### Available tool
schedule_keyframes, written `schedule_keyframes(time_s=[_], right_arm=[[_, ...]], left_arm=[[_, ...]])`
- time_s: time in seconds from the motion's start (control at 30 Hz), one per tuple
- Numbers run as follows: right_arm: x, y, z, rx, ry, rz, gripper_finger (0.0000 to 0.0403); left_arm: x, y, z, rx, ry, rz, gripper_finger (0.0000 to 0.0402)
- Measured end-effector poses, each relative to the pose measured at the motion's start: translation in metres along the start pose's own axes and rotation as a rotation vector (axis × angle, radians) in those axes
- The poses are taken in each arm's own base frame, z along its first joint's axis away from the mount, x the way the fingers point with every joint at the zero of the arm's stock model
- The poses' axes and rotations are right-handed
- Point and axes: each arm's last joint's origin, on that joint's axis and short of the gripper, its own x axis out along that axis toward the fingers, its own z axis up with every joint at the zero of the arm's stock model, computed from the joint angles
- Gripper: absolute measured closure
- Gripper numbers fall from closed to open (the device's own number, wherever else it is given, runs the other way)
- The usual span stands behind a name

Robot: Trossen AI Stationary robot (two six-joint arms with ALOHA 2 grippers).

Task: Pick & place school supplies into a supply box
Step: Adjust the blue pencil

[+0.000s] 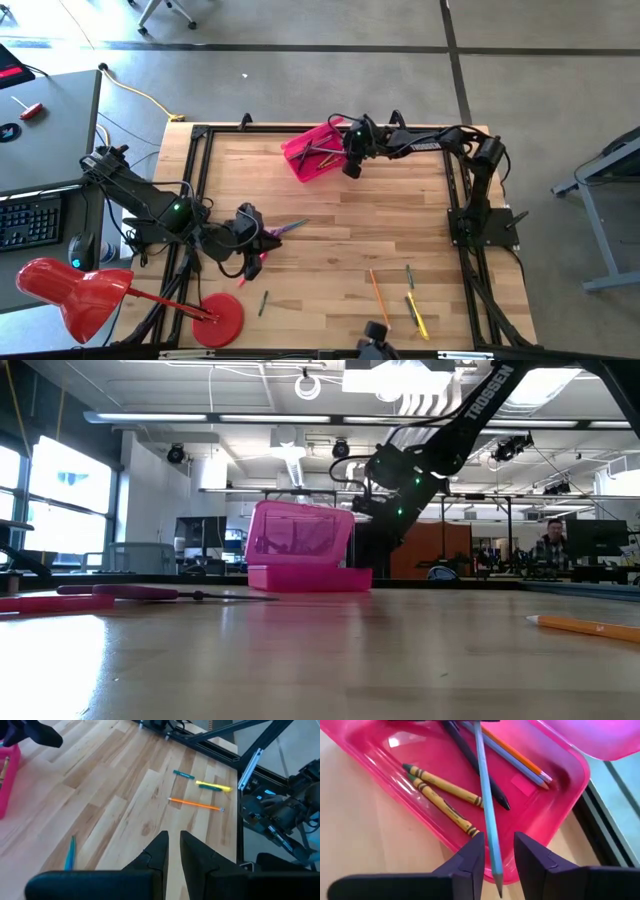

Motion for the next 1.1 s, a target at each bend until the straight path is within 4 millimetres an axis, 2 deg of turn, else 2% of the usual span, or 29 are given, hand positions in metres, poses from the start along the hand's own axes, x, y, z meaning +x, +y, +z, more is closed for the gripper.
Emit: schedule_keyframes(time_s=[0.2,0.4,0.7,0.8,1.1], right_arm=[[0.0,0.0,-0.001,-0.037,0.022,-0.027,0.0333],[0.0,0.004,-0.001,-0.072,0.021,-0.002,0.0392],[-0.003,0.009,0.002,-0.12,0.041,-0.044,0.0399],[-0.014,0.015,0.006,-0.147,0.064,-0.068,0.0396],[-0.064,0.027,0.014,-0.228,0.156,-0.083,0.0399]], left_arm=[[0.0,0.0,0.0,0.003,-0.007,0.008,0.0321],[0.0,0.0,0.0,0.003,-0.008,0.01,0.0321],[0.0,0.0,0.0,0.003,-0.008,0.01,0.0321],[0.0,0.0,0.0,0.004,-0.007,0.01,0.0321],[0.0,0.001,0.0,0.004,-0.009,0.014,0.0321]])
